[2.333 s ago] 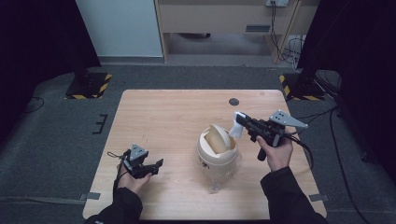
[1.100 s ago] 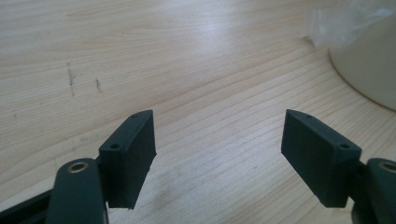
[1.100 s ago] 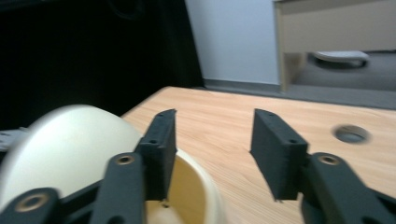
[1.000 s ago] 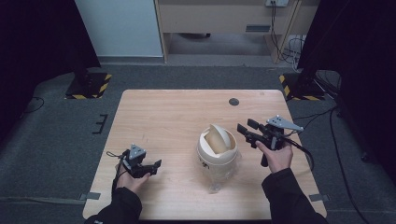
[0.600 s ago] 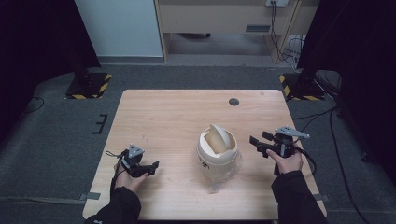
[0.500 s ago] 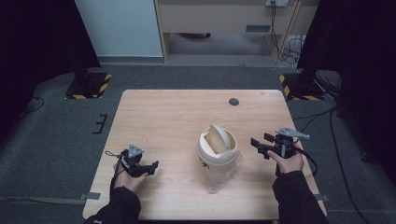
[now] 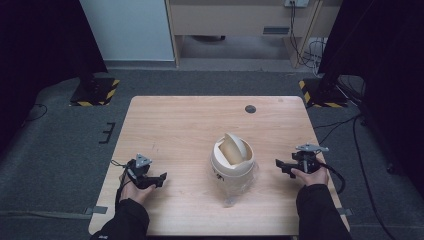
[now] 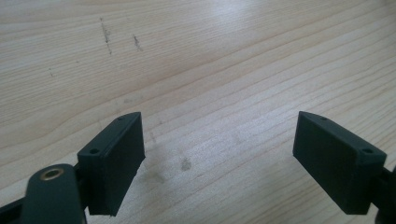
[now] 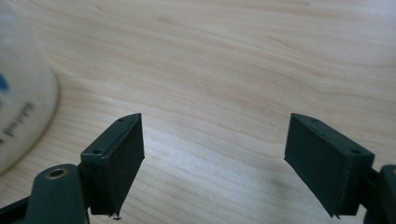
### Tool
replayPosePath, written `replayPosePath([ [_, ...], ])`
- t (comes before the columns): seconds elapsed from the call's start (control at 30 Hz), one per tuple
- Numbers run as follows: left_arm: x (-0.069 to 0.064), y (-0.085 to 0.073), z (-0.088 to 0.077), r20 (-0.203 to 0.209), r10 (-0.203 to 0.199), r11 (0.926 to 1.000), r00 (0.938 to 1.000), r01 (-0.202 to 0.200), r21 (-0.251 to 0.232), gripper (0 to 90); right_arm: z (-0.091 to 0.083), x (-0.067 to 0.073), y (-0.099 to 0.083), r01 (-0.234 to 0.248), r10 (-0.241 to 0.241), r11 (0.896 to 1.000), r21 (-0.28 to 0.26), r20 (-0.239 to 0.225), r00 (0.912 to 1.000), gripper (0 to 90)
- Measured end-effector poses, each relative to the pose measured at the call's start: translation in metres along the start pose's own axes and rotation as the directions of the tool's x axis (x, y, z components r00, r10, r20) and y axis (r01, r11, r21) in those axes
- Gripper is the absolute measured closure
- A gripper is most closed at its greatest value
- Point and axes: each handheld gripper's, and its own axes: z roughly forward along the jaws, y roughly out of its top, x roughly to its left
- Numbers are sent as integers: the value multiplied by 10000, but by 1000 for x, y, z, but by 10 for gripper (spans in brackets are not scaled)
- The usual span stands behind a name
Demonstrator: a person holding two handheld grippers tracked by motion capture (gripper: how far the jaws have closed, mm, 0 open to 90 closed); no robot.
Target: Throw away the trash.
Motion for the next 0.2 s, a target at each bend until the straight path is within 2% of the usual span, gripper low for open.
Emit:
replayPosePath([
  [0.2,3,-2,2,-95,10,9997,10000,-8,230,134,3,-5,-4,258,-264,9989,393,135,9996,173],
])
